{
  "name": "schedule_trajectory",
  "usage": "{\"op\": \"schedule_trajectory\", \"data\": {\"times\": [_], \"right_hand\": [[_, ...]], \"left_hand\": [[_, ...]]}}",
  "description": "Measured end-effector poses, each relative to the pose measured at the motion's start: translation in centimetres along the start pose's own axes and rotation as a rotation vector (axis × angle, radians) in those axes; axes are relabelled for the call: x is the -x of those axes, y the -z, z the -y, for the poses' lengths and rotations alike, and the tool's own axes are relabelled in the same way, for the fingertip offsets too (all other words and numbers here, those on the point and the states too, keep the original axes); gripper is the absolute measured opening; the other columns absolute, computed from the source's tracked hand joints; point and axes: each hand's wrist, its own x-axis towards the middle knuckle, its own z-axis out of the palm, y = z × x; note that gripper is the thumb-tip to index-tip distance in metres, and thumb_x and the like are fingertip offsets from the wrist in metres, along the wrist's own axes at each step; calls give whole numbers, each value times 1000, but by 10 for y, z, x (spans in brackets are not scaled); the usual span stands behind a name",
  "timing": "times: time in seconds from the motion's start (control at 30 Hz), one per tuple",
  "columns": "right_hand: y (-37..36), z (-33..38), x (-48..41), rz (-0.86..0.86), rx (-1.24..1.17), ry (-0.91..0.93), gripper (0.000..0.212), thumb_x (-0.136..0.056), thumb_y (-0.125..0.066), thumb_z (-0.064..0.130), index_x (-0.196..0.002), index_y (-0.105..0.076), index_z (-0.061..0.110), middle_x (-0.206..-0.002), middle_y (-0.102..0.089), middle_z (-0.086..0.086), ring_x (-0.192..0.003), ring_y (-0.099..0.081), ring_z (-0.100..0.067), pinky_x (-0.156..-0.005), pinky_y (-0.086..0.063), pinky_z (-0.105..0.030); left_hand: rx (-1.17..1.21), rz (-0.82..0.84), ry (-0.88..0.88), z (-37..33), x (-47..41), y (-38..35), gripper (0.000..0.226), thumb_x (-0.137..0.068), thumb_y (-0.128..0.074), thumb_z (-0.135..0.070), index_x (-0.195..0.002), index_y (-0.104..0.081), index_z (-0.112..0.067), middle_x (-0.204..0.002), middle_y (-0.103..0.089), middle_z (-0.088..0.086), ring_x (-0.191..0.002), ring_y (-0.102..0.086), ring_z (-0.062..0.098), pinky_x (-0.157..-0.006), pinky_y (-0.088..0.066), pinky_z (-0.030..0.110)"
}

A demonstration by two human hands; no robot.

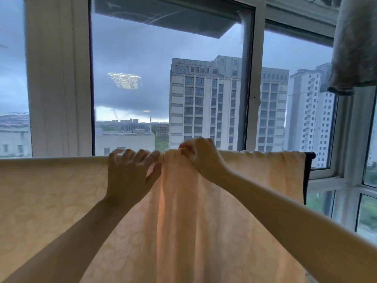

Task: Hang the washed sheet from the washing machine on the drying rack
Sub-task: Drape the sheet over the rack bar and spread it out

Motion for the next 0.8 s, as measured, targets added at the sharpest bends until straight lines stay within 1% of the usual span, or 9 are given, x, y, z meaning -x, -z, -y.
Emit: {"op": "schedule_trajectory", "data": {"times": [0.1, 0.23, 0.3, 0.4, 0.5, 0.57, 0.63, 0.73, 0.8], "right_hand": [[5, -7, -5, -60, -9, -35, 18, -93, -56, 9, -100, -73, 10, -92, -74, -4, -81, -68, -12, -80, -55, -22], [30, -31, -12, -181, 19, -206, 17, -95, -54, 11, -98, -71, 13, -88, -72, 1, -75, -62, -8, -68, -41, -5], [41, -48, -9, -147, 75, -282, 18, -95, -52, 9, -97, -70, 12, -90, -71, -2, -79, -62, -12, -72, -43, -10], [52, -63, 0, -6, 176, -351, 21, -94, -51, 7, -97, -70, 13, -93, -72, -5, -88, -66, -19, -83, -51, -28], [56, -56, 3, 72, 184, -293, 23, -93, -50, 4, -102, -70, 12, -101, -71, -6, -94, -66, -20, -92, -52, -33], [55, -46, 4, 112, 194, -180, 31, -90, -50, -4, -114, -66, 11, -116, -66, -9, -108, -61, -22, -100, -46, -30], [51, -39, 5, 151, 207, -65, 38, -87, -53, -7, -117, -64, 15, -122, -62, -8, -115, -56, -21, -101, -44, -29], [46, -29, 6, 235, 156, 8, 21, -90, -59, 6, -107, -69, 15, -111, -65, -3, -100, -58, -13, -94, -49, -27], [42, -23, 7, 286, 111, 8, 17, -92, -60, 13, -107, -69, 11, -106, -68, -3, -91, -63, -10, -87, -52, -23]], "left_hand": [[-3, -4, 8, -1, 1, 3, 42, -97, -35, -48, -112, -66, -24, -99, -71, -1, -86, -65, 26, -90, -41, 47], [-22, 34, 16, 2, 2, 4, 41, -95, -37, -49, -116, -64, -26, -102, -70, -3, -90, -64, 26, -91, -41, 49], [-26, 43, 9, 3, 3, 4, 45, -94, -35, -50, -117, -63, -25, -103, -70, -2, -91, -64, 26, -91, -41, 49], [-24, 46, 0, 1, 3, 7, 49, -94, -31, -52, -118, -64, -24, -103, -69, -1, -92, -63, 27, -91, -41, 48], [-18, 60, 7, -1, 4, 9, 48, -93, -33, -52, -118, -64, -25, -103, -70, -1, -93, -64, 27, -92, -41, 49], [-19, 74, 18, 0, 4, 10, 47, -92, -34, -52, -118, -63, -26, -104, -69, -2, -94, -63, 27, -93, -40, 50], [-14, 79, 21, 2, 5, 10, 46, -92, -36, -52, -118, -63, -26, -105, -69, -2, -94, -63, 27, -92, -40, 51], [-5, 64, 11, 3, 6, 11, 45, -92, -37, -51, -117, -64, -26, -104, -69, -2, -92, -64, 26, -92, -41, 50], [-2, 54, 5, 4, 6, 11, 45, -92, -37, -51, -117, -64, -25, -103, -70, -2, -90, -64, 26, -91, -41, 49]]}}
